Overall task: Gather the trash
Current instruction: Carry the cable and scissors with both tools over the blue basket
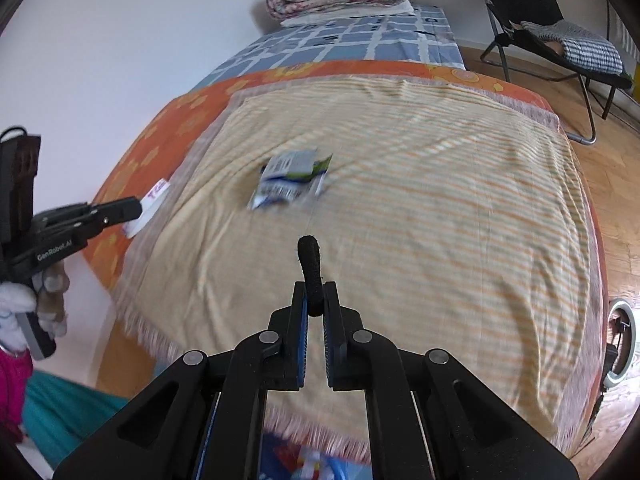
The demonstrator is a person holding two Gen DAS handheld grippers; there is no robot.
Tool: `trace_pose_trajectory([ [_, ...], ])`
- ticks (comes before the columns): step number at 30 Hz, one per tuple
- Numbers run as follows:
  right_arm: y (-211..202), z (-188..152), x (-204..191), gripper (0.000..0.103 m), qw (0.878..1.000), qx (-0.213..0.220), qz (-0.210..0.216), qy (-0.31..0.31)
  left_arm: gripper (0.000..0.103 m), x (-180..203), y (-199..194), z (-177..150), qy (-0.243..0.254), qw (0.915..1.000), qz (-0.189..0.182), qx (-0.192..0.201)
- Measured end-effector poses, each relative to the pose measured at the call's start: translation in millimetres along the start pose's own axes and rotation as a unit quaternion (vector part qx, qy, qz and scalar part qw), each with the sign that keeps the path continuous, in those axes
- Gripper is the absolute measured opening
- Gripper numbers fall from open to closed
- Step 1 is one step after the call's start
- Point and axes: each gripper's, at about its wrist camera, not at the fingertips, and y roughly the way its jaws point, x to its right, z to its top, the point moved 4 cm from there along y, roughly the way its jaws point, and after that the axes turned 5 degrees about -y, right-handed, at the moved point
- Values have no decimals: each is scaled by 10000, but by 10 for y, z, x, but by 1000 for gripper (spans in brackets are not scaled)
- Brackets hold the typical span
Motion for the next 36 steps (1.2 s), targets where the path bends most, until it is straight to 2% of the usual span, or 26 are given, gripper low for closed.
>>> trace_pose_trajectory([
  [9, -233, -643, -235, 5, 9997, -159, -79, -191, 0, 542, -205, -665, 475, 9980, -375, -190],
  [15, -252, -1054, -395, 5, 9988, -378, -72, -317, 0, 796, -222, -1061, 590, 9954, -635, -401],
  [27, -50, -1615, -628, 5, 9951, -860, 12, -496, 0, 988, -40, -1804, 751, 9889, -780, -1021],
  [36, 84, -1905, -658, 5, 9926, -1129, 44, -453, 1, 1009, 64, -2088, 762, 9866, -729, -1247],
])
